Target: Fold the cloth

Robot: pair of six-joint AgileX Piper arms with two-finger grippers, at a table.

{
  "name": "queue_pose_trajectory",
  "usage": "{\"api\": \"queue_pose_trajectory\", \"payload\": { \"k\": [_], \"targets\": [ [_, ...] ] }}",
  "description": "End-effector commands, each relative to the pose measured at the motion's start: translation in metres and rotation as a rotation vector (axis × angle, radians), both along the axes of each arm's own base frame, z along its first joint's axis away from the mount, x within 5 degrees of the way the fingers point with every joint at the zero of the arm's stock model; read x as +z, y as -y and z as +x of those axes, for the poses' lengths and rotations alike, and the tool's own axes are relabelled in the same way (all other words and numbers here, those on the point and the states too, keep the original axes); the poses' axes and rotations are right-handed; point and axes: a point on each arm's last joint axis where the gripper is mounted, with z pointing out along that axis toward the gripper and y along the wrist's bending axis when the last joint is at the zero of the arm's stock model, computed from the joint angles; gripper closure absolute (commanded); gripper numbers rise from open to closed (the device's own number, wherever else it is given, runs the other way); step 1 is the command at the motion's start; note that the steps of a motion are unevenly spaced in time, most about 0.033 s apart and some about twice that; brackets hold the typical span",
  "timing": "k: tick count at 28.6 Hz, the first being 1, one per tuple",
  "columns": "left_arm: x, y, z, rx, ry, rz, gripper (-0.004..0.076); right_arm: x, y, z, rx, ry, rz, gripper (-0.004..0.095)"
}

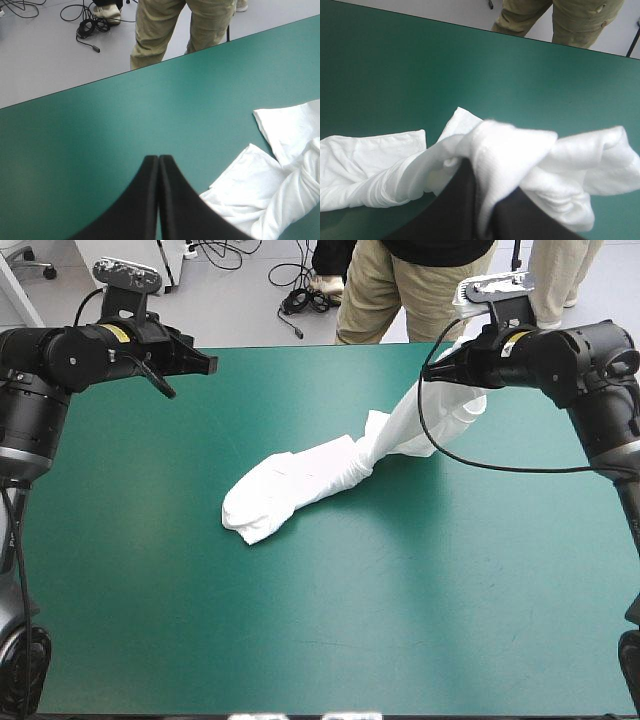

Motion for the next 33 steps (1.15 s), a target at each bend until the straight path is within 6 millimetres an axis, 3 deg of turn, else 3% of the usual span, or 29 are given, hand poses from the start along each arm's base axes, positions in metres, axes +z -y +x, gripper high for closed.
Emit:
{"api": "queue_pose_trajectory", "payload": {
  "k": [1, 19, 30, 33],
  "targets": [
    [0.029, -0.001, -0.016, 0.003, 0.128, -0.056, 0.0733, 0.031, 0.006, -0.013, -0.009, 0.155, 0.037, 0.0925],
    [0.026, -0.003, -0.020, 0.007, 0.081, -0.039, 0.0733, 0.031, 0.006, -0.013, -0.009, 0.155, 0.037, 0.0925],
    [0.038, -0.011, -0.053, 0.019, 0.043, -0.006, 0.0733, 0.031, 0.006, -0.013, -0.004, 0.158, 0.026, 0.0925],
    [0.032, -0.012, -0.060, 0.029, 0.017, -0.017, 0.0733, 0.031, 0.006, -0.013, 0.000, 0.160, 0.020, 0.0925]
  ]
}}
